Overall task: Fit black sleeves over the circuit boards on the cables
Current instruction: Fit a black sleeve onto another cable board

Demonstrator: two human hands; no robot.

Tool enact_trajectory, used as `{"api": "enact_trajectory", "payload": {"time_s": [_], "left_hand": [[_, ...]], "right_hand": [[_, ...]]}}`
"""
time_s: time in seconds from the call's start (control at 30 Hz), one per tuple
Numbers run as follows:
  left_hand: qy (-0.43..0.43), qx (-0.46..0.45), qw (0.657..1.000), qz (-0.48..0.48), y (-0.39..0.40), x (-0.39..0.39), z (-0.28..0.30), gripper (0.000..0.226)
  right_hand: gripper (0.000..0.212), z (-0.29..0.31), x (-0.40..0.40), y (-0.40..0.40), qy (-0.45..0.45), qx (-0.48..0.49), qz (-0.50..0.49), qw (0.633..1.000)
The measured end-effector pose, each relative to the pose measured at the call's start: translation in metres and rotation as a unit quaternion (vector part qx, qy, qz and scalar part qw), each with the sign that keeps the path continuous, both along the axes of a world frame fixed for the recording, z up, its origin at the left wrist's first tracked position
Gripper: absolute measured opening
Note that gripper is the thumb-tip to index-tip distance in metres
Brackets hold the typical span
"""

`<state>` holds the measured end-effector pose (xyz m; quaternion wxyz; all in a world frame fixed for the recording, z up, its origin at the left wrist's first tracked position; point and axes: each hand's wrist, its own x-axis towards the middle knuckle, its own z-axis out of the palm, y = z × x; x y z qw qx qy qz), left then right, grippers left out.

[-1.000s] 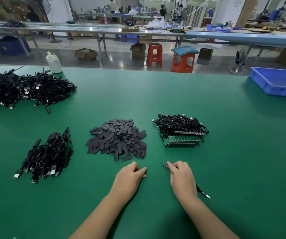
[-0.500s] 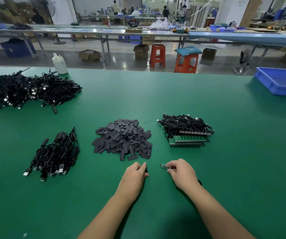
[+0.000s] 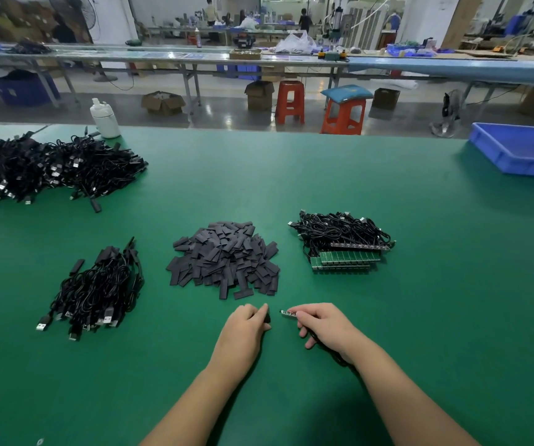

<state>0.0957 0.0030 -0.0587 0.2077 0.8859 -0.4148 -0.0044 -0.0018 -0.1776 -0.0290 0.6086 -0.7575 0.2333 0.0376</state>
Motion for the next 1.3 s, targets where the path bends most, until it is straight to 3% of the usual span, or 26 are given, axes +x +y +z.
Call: {"api": "enact_trajectory", "payload": {"time_s": [0.2,0.37,0.57,0.8,1.1,1.3], "left_hand": [[0.020,0.181,0.983,0.038,-0.015,0.009,0.028,0.016],[-0.048,0.233,0.971,0.003,-0.008,0.016,0.037,0.014],[-0.016,0.189,0.981,-0.024,0.003,0.033,0.037,0.020],[0.061,0.015,0.997,-0.050,0.004,0.020,0.041,0.024],[0.093,-0.016,0.995,-0.040,0.003,0.009,0.042,0.023],[0.088,0.015,0.993,-0.073,0.000,0.007,0.045,0.021]], "right_hand": [[0.019,-0.005,-0.005,0.001,-0.013,0.077,0.004,0.997],[0.019,-0.008,-0.004,0.002,-0.019,0.064,0.004,0.998],[0.021,-0.008,-0.005,0.001,-0.009,0.057,0.011,0.998],[0.023,-0.008,-0.005,0.000,-0.013,0.053,0.017,0.998],[0.022,-0.007,-0.007,0.001,-0.014,0.046,0.017,0.999],[0.020,-0.008,-0.007,0.002,-0.019,0.047,0.012,0.999]]}}
